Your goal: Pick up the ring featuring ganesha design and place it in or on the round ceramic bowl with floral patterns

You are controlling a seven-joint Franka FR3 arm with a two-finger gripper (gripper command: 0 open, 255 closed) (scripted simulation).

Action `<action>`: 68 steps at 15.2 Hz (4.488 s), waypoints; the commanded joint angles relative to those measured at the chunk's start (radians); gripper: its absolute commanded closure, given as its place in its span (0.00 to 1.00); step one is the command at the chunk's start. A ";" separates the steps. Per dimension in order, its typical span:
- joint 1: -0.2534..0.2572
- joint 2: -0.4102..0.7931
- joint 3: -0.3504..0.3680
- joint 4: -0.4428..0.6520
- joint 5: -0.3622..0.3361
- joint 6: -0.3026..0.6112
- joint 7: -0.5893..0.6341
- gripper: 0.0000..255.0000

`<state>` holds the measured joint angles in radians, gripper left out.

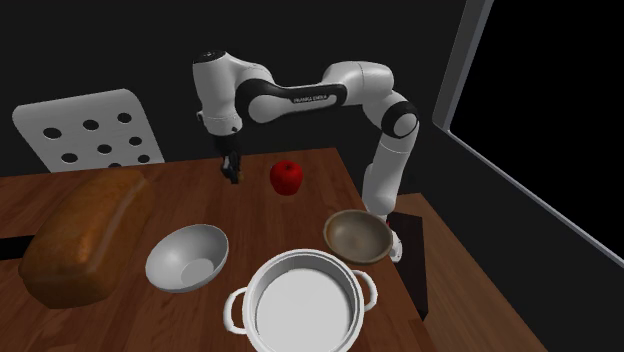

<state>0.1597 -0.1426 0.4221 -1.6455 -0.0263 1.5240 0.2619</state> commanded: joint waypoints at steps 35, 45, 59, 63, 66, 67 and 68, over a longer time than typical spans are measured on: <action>0.142 -0.296 0.164 0.042 0.190 -0.303 0.320 1.00; 0.189 -0.360 0.312 0.083 0.298 -0.365 0.544 1.00; 0.238 -0.486 0.289 -0.211 0.349 -0.188 0.497 1.00; 0.238 -0.486 0.289 -0.211 0.349 -0.188 0.497 1.00; 0.238 -0.486 0.289 -0.211 0.349 -0.188 0.497 1.00; 0.238 -0.486 0.289 -0.211 0.349 -0.188 0.497 1.00; 0.238 -0.486 0.289 -0.211 0.349 -0.188 0.497 0.00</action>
<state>0.3979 -0.6290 0.7112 -1.8567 0.3228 1.3362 0.7591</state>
